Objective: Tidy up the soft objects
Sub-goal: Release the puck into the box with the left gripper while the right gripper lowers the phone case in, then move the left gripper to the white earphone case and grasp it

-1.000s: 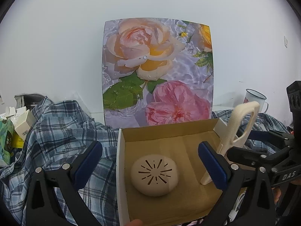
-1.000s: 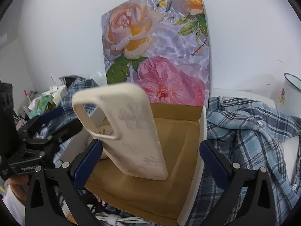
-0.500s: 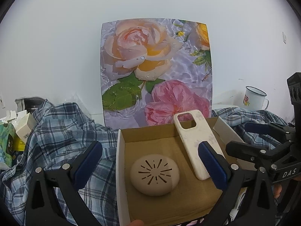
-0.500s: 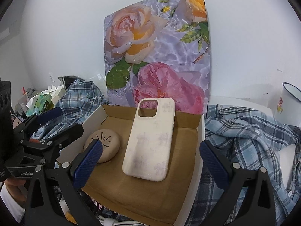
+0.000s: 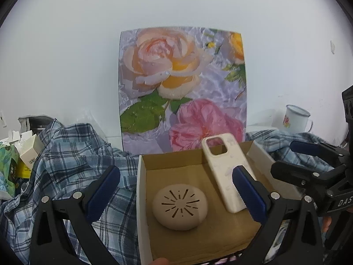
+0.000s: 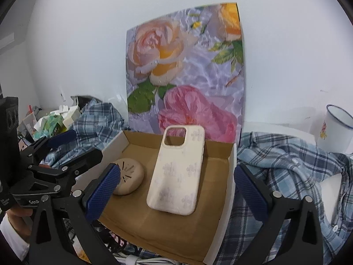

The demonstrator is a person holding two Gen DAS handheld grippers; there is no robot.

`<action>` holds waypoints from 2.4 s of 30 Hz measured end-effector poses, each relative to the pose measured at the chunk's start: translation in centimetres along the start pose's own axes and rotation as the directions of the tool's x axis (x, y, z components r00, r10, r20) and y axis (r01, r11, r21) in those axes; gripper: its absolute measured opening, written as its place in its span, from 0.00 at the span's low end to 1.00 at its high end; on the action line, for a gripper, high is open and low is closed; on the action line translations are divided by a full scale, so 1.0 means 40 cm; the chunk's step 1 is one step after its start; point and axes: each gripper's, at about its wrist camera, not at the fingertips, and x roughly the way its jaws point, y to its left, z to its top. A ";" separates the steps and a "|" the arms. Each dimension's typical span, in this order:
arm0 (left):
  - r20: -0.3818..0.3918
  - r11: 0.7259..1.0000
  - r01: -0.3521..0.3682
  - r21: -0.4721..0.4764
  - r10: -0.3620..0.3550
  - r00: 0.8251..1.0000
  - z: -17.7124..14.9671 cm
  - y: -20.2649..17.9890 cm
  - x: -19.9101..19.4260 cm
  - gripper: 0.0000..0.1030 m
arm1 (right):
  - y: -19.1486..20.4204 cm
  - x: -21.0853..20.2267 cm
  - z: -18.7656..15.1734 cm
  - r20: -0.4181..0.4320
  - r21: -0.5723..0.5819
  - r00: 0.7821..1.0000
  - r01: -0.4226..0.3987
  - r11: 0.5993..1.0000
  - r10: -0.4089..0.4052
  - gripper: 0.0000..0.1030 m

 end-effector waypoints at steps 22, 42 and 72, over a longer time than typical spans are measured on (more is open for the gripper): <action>0.071 0.993 0.117 -0.006 -0.116 0.991 0.063 0.012 -0.240 1.00 | 0.093 -0.304 0.020 0.175 -0.120 0.984 -0.014 0.993 0.035 1.00; -0.026 0.982 0.185 0.045 -0.184 0.983 -0.068 0.013 -0.267 1.00 | 0.073 -0.350 -0.128 0.096 -0.133 0.995 0.007 0.991 0.006 1.00; -0.371 0.944 0.329 -0.014 -0.311 0.875 -0.214 -0.020 -0.141 0.68 | 0.062 -0.279 -0.174 -0.015 -0.125 1.000 -0.004 0.992 0.002 1.00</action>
